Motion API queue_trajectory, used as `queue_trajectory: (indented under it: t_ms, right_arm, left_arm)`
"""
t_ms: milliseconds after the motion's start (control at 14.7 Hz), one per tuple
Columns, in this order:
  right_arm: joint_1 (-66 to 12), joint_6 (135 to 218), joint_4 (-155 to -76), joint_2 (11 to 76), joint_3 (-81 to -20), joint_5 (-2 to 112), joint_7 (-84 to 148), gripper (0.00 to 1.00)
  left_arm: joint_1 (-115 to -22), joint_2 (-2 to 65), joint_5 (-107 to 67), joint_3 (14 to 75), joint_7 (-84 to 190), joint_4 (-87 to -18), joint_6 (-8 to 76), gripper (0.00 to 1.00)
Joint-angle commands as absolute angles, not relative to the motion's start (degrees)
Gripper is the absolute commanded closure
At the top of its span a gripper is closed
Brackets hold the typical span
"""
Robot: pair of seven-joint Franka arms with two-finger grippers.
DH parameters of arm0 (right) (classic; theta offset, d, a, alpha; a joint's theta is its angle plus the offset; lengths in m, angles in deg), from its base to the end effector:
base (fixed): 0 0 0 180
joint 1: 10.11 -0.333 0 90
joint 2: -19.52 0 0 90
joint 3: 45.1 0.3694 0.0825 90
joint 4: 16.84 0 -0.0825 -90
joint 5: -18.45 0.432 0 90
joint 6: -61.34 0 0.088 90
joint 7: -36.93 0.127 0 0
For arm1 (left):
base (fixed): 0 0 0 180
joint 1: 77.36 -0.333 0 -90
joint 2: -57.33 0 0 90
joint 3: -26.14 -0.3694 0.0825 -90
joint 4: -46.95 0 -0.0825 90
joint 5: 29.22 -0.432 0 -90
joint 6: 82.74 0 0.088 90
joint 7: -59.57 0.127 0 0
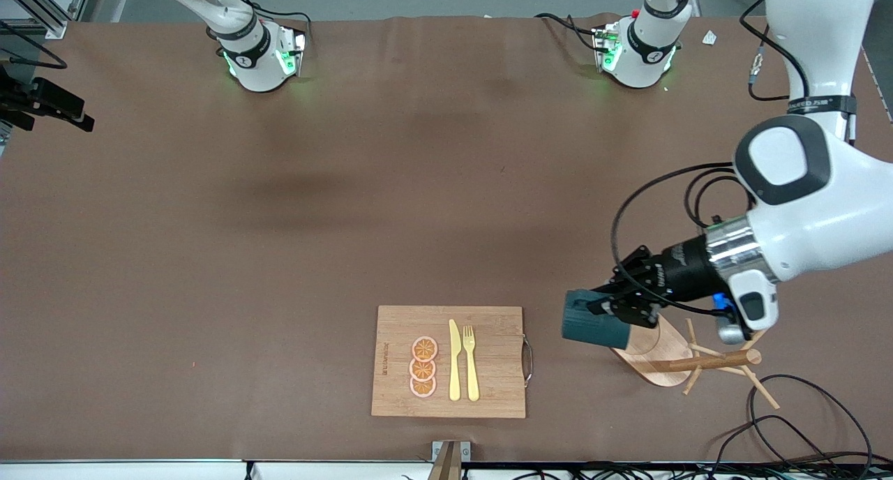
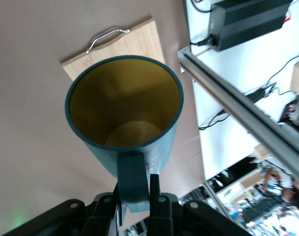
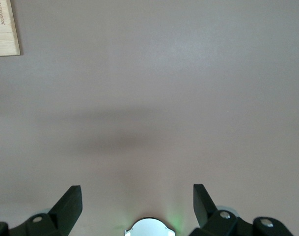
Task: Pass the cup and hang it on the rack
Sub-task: 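Lift the mug by its handle with the left gripper toward the rack, then tilt the mug and hook its handle onto a rack peg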
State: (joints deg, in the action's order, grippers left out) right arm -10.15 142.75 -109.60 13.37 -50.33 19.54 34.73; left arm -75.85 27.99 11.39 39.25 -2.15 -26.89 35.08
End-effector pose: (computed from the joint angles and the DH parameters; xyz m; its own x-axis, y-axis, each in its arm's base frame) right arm 0.5428 -0.0498 0.6824 0.9948 -0.0476 -0.0898 -0.0506 -0.9982 -0.0322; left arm 0.7850 -0.2068 0.5256 0.4821 0.6619 -0.5739 0.8624 -0.2431 0.4441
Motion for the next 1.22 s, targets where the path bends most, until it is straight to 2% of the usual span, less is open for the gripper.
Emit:
queue_trajectory:
  t_ms: [0,271,611,814,1153]
  right_arm:
    - [-9.85,143.00,-110.97,11.96,-50.02,19.51,34.82,0.00]
    - [-9.85,142.91,-110.88,11.96,-49.93,19.24,34.38,0.00]
    - [-10.90,142.38,-110.71,11.96,-49.76,17.93,34.20,0.00]
    - [-10.81,142.38,-110.71,11.96,-50.02,17.84,34.03,0.00]
    - [-10.38,142.38,-110.80,11.96,-50.37,18.19,33.59,0.00]
  left_arm:
    - [-78.58,26.92,18.12,39.76,2.24,-27.05,35.38,1.00]
    - [-82.54,25.60,26.75,39.76,6.91,-27.14,35.12,1.00]
    - [-85.00,24.19,28.52,39.59,8.76,-27.31,31.61,1.00]
    - [-87.64,22.96,28.43,39.59,11.56,-27.31,25.73,1.00]
    - [-90.02,21.29,28.25,39.41,14.65,-27.32,22.03,1.00]
